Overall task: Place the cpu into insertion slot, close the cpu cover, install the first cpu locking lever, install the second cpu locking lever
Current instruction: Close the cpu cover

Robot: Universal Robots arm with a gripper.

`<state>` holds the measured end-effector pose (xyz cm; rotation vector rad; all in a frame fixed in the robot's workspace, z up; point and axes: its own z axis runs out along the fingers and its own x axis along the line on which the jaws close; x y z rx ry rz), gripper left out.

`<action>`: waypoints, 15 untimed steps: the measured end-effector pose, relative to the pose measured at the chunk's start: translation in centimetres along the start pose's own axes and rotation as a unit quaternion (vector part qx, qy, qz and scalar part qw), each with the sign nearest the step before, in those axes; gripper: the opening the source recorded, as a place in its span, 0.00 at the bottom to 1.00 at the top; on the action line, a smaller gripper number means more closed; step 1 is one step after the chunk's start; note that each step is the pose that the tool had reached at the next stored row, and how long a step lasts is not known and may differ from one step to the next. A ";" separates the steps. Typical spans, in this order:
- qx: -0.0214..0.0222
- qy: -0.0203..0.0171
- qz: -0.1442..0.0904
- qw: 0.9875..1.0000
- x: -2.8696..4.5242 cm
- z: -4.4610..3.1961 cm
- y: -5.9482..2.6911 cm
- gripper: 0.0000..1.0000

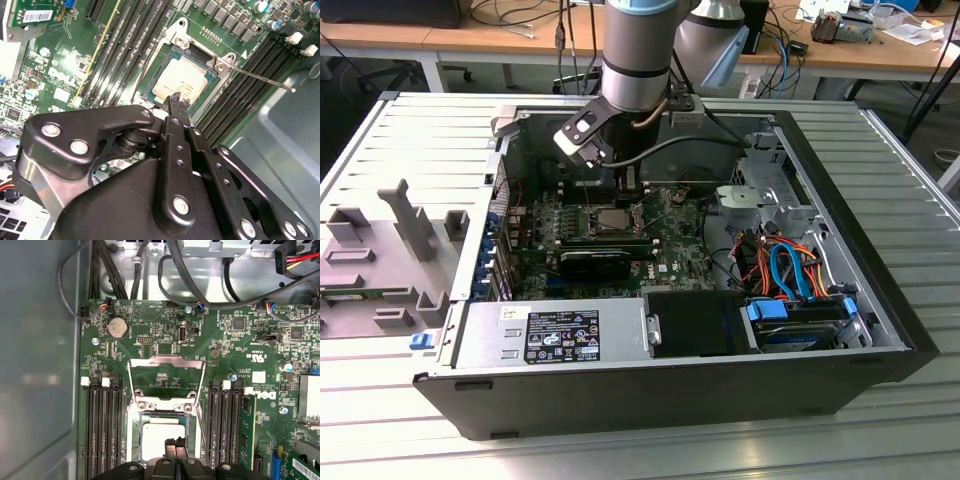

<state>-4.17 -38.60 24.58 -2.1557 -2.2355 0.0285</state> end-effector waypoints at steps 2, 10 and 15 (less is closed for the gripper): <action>0.000 0.000 0.000 1.000 -0.19 -0.01 0.18 0.11; 0.002 0.000 0.000 1.000 -0.74 -0.12 2.81 0.11; 0.006 0.002 0.000 1.000 -0.77 -0.85 4.13 0.11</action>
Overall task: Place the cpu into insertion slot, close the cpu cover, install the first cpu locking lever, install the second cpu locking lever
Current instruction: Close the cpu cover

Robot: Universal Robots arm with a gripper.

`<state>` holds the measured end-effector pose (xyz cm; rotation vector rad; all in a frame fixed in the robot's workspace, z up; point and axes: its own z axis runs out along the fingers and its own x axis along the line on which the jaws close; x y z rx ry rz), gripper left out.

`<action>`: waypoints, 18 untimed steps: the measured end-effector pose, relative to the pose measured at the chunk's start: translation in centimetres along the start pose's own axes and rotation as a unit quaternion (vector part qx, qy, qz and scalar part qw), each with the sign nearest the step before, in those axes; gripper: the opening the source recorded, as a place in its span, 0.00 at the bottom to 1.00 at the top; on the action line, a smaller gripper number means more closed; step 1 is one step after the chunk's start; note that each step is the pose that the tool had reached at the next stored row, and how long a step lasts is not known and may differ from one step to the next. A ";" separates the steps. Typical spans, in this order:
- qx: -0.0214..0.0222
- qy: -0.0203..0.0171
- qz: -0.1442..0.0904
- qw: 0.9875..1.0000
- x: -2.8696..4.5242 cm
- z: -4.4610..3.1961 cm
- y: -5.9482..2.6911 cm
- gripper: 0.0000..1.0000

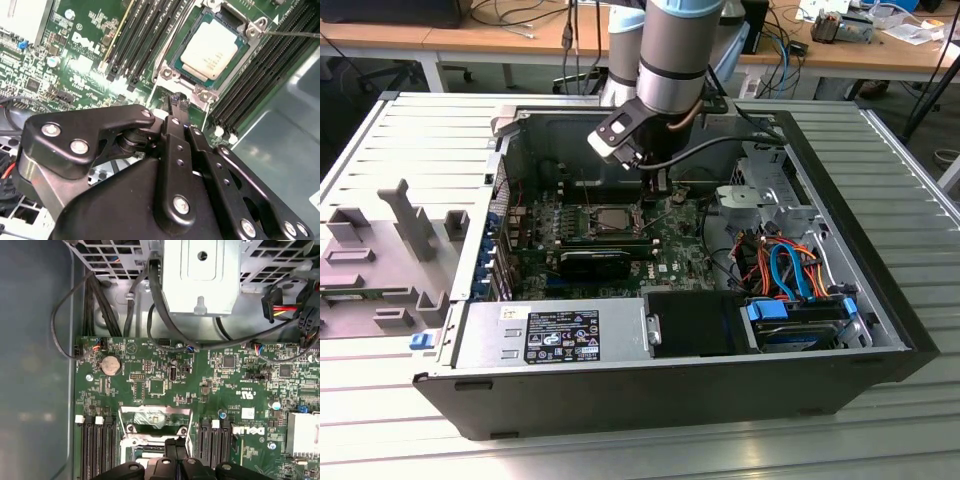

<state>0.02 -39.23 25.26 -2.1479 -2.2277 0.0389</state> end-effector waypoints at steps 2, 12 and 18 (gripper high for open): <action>0.004 0.002 0.000 1.000 -0.01 -0.34 0.53 0.11; 0.021 0.011 0.000 1.000 -0.09 -0.98 2.97 0.11; 0.035 0.015 0.000 0.999 -0.16 -1.09 4.82 0.11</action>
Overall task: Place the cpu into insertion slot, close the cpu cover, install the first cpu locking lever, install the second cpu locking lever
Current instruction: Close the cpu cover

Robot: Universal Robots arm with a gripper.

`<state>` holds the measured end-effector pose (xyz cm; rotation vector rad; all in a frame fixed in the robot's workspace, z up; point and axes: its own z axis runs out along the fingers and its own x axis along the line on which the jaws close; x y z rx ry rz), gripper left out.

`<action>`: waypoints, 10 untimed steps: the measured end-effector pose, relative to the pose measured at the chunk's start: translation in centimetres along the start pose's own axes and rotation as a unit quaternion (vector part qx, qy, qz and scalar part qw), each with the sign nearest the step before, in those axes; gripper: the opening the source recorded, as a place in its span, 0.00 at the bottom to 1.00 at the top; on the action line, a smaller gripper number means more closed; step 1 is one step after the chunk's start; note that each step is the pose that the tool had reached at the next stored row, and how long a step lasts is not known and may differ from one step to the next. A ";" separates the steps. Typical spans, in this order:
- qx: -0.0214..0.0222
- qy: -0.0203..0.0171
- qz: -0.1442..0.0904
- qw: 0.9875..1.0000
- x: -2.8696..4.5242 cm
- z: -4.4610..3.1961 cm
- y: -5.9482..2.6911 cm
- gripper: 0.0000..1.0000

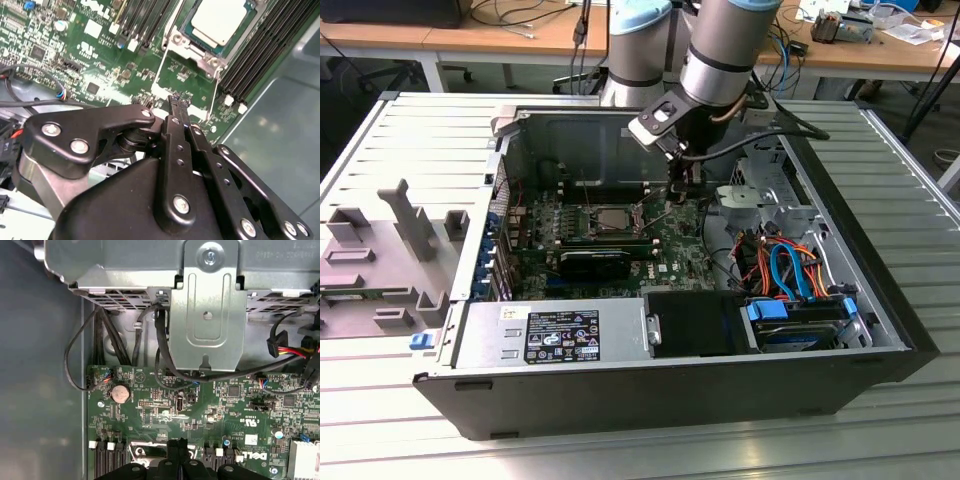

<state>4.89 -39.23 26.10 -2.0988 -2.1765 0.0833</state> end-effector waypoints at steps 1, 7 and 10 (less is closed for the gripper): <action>0.002 0.000 0.000 1.000 -0.01 -0.03 0.27 0.11; 0.013 0.001 0.000 1.000 -0.01 -0.17 1.66 0.11; 0.017 0.002 0.001 1.000 0.05 -0.12 2.14 0.11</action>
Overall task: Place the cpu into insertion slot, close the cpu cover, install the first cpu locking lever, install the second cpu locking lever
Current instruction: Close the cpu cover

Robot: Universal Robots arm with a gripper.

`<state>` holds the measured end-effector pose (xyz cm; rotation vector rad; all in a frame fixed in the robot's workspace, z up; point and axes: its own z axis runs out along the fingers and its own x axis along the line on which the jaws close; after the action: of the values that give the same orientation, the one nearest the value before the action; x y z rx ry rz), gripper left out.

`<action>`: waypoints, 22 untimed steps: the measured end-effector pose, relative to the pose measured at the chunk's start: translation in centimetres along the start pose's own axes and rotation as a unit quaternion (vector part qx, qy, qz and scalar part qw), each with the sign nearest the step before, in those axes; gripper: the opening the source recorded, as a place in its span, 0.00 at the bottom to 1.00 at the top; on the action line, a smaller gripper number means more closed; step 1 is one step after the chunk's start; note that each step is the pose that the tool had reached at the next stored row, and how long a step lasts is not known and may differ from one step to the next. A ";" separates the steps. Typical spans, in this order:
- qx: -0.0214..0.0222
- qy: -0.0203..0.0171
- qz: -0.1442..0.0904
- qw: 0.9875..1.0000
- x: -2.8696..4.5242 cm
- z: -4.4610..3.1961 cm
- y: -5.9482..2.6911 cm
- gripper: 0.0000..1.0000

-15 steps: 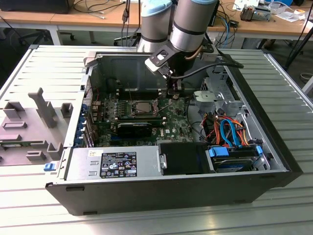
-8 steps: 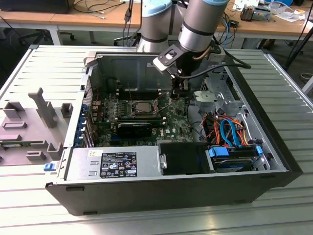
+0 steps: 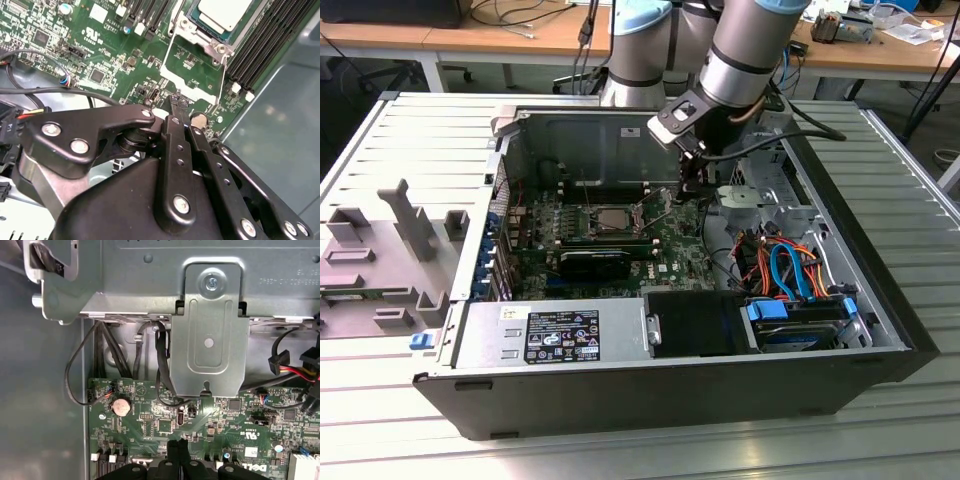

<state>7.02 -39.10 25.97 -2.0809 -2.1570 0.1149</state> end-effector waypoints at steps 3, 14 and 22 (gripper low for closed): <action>0.002 0.000 0.000 1.000 0.17 0.23 0.26 0.11; 0.004 0.002 0.000 1.000 0.41 1.68 0.34 0.11; -0.001 0.002 0.000 1.000 0.43 1.83 -0.41 0.11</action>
<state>6.32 -38.61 24.25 -2.0799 -2.1562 0.1094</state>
